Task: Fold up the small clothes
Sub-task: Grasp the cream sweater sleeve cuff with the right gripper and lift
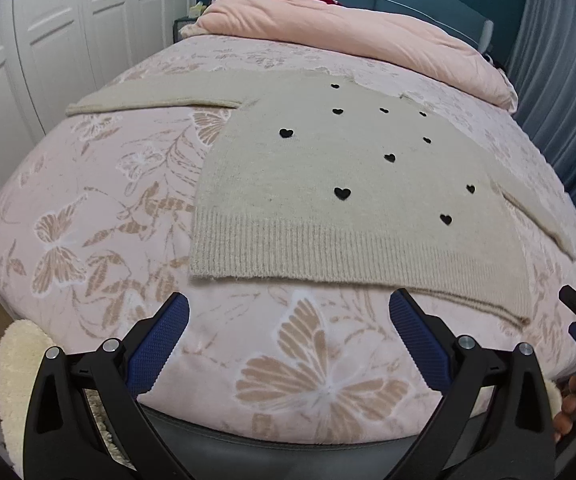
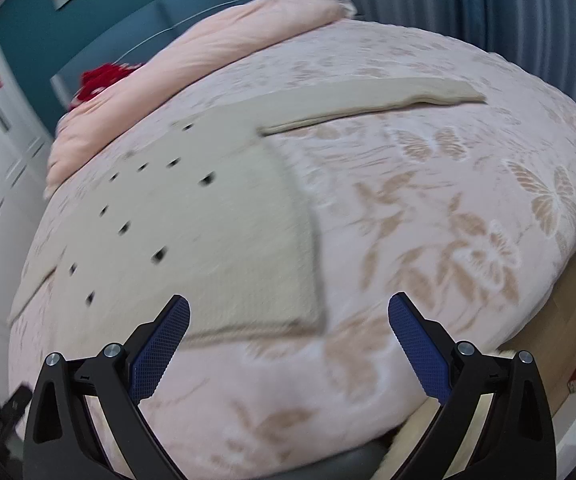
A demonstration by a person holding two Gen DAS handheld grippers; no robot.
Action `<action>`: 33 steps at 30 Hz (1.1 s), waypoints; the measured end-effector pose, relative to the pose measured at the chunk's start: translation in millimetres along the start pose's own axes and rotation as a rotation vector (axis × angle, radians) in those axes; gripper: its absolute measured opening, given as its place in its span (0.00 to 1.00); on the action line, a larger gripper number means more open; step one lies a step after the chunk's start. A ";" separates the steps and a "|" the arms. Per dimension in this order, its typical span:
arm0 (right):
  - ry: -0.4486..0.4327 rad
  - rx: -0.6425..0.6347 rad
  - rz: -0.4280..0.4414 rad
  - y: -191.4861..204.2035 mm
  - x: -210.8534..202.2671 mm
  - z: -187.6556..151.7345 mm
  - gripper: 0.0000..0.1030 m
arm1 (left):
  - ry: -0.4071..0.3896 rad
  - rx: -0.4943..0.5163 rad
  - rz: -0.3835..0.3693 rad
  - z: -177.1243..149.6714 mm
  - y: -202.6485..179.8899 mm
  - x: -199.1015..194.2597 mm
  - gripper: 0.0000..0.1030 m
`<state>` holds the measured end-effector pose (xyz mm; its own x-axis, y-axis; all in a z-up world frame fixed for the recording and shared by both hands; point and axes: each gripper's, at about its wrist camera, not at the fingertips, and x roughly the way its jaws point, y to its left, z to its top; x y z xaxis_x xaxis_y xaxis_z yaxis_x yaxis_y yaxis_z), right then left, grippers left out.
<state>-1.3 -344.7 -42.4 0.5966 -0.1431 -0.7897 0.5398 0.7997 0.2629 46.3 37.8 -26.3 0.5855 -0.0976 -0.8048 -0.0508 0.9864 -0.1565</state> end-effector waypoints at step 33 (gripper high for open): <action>-0.104 -0.117 0.692 210.0 142.0 276.6 0.17 | -0.017 -0.090 0.046 78.3 10.5 85.7 0.95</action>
<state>361.1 -358.4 54.0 0.8363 0.3704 -0.4042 -0.0478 0.7837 0.6193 159.3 50.2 -52.1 0.5942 -0.0499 -0.8028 -0.1501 0.9737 -0.1716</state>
